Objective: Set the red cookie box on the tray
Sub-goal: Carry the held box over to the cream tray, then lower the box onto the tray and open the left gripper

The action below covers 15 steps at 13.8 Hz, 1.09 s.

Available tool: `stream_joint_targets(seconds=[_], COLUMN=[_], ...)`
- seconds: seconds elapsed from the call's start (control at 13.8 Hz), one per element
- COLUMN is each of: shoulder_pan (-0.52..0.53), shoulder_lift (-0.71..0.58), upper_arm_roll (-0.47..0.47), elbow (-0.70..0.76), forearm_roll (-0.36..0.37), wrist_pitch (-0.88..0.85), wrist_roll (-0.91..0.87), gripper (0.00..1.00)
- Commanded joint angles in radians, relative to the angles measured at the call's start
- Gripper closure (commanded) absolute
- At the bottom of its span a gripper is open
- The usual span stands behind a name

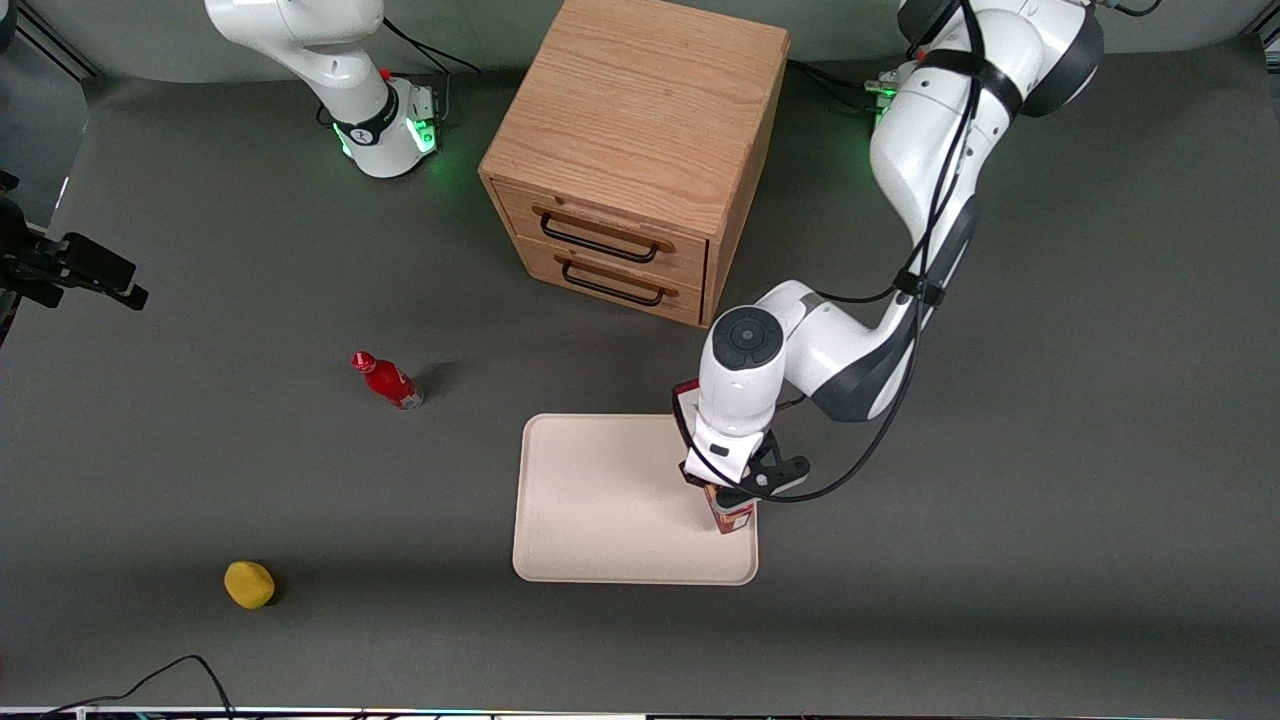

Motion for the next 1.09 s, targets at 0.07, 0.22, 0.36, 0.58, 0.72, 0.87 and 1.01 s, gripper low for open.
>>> stream_joint_targets(seconds=[0.07,0.22,0.36,0.58,0.72,0.87,1.01], shoulder_pan=[-0.047,-0.045,-0.045,-0.041,-0.039,-0.039,-0.039], shoulder_lift=[0.040,0.051,0.066,0.094,0.120,0.132,0.143], upper_arm_roll=[0.046,0.050,0.063,0.066,0.066,0.066,0.074], elbow=[0.043,0.045,0.066,0.114,0.166,0.180,0.181], forearm_roll=[0.024,0.029,0.037,0.037,0.037,0.037,0.037], wrist_pitch=[0.035,0.046,0.046,0.046,0.046,0.046,0.046], wrist_roll=[-0.025,-0.022,-0.015,0.021,0.034,0.049,0.057], gripper=[0.84,0.82,0.82,0.82,0.83,0.83,0.80])
